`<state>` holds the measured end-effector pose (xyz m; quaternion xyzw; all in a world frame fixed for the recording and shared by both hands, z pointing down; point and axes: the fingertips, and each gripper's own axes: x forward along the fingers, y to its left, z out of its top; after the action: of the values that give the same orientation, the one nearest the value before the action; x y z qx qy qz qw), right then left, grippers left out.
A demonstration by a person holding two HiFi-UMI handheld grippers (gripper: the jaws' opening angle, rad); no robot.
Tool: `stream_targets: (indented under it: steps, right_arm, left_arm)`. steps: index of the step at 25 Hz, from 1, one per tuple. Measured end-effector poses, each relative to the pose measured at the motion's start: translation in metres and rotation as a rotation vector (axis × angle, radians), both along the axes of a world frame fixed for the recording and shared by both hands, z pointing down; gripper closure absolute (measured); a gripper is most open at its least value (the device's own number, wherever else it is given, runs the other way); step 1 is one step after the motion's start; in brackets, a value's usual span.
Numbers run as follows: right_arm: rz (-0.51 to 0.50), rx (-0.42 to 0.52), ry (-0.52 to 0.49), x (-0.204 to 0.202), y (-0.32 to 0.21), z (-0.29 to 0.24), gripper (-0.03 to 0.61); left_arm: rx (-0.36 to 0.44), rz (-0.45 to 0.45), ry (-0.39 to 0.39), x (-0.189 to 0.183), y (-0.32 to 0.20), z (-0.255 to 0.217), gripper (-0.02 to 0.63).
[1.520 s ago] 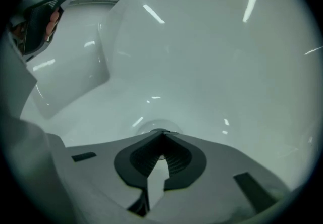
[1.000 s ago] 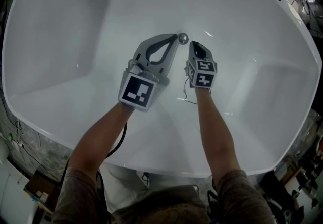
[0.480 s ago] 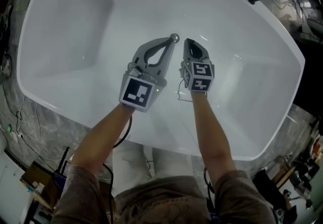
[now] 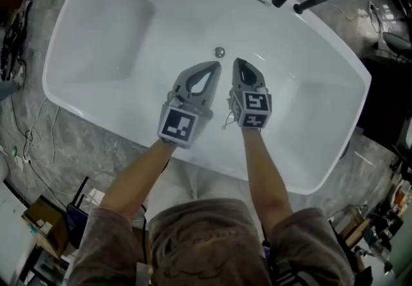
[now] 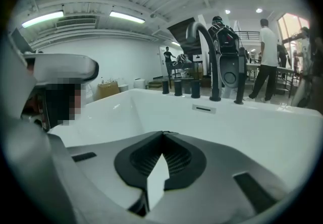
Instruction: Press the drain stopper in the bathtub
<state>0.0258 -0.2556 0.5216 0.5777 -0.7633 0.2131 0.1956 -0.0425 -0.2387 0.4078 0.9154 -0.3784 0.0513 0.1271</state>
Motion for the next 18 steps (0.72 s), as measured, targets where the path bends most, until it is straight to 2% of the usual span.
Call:
stream_targets:
  steps: [9, 13, 18]
  right_arm:
    - [0.007, 0.079, -0.051, 0.004, 0.035, -0.115, 0.580]
    - [-0.035, 0.110, -0.079, 0.003, 0.054, -0.164, 0.580]
    - [-0.136, 0.148, -0.059, -0.006, 0.087, -0.216, 0.580]
  left_arm:
    - [0.004, -0.040, -0.004, -0.006, 0.044, -0.089, 0.611]
    - [-0.003, -0.042, -0.009, 0.000, 0.066, -0.131, 0.611]
    - [-0.011, -0.047, 0.025, 0.007, 0.094, -0.176, 0.612]
